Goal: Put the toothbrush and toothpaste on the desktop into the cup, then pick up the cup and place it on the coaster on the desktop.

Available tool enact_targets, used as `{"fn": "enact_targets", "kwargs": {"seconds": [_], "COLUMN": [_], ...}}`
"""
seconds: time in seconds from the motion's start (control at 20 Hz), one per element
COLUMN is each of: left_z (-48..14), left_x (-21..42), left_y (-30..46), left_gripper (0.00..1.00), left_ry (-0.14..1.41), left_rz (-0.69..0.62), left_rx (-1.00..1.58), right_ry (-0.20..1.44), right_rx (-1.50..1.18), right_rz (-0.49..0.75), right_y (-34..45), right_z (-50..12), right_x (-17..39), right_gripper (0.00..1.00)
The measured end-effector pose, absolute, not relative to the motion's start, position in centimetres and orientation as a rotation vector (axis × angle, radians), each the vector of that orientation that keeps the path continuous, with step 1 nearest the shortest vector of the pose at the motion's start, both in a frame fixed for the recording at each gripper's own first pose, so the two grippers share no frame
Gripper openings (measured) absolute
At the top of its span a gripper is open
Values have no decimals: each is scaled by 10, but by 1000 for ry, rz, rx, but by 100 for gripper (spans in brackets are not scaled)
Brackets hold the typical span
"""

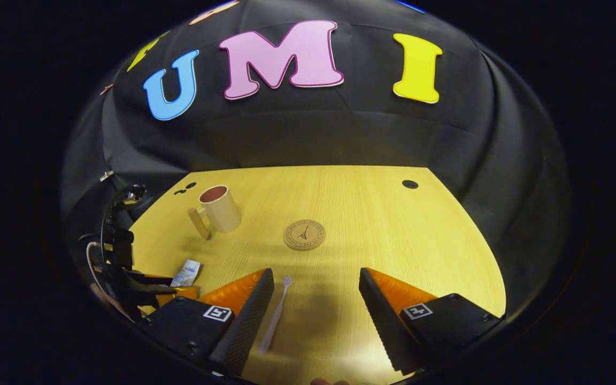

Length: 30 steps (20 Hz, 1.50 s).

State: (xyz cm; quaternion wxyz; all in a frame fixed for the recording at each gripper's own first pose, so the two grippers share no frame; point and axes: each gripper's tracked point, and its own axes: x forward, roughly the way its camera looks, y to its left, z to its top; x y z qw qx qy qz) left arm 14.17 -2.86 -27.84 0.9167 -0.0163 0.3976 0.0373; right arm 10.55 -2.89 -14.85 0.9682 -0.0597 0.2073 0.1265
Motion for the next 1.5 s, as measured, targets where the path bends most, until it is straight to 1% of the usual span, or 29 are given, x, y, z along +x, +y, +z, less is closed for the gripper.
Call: {"fn": "enact_targets", "kwargs": {"seconds": [0.05, 0.2, 0.25, 0.3, 0.35, 0.4, 0.45, 0.5, 0.6, 0.7, 0.85, 1.0, 1.2, 1.25, 1.3, 1.5], "left_z": [-280, -281, -282, -281, -281, -279, -282, -280, -283, -281, -282, -281, -264, -258, -252, -228], "left_x": [142, 143, 143, 143, 144, 143, 144, 145, 145, 145, 144, 136, 123, 120, 119, 112], "left_y": [-27, -30, -32, -33, -36, -38, -37, -36, -44, -43, -44, -48, -52, -54, -55, -50], "left_gripper": [87, 84, 77, 75, 70, 70, 59, 55, 39, 36, 25, 23, 23, 28, 23, 23], "left_ry": [832, 855, 860, 862, 862, 860, 856, 851, 851, 853, 855, 856, 816, 805, 792, 749], "left_rz": [79, 64, 57, 48, 43, 36, 23, 14, 14, 10, -8, -24, -30, -33, -35, -20], "left_rx": [-16, 23, 29, 36, 37, 44, 50, 56, 65, 60, 52, 38, 9, -8, -29, -83], "right_ry": [428, 456, 465, 476, 489, 505, 525, 544, 580, 616, 674, 718, 787, 803, 816, 864], "right_rx": [-117, -108, -107, -108, -111, -112, -112, -111, -113, -123, -159, -187, -182, -183, -185, -194], "right_rz": [256, 257, 257, 255, 253, 252, 254, 257, 261, 264, 263, 263, 257, 251, 244, 226], "right_y": [-29, -27, -27, -26, -26, -25, -23, -22, -18, -15, -13, -6, 4, 6, 6, 8], "right_z": [-151, -163, -166, -170, -175, -180, -185, -191, -201, -212, -228, -245, -263, -267, -271, -282], "right_x": [105, 102, 101, 100, 99, 98, 96, 94, 92, 89, 87, 90, 87, 88, 89, 90], "right_gripper": [99, 99, 99, 99, 99, 99, 99, 99, 99, 99, 99, 99, 99, 99, 99, 99]}}
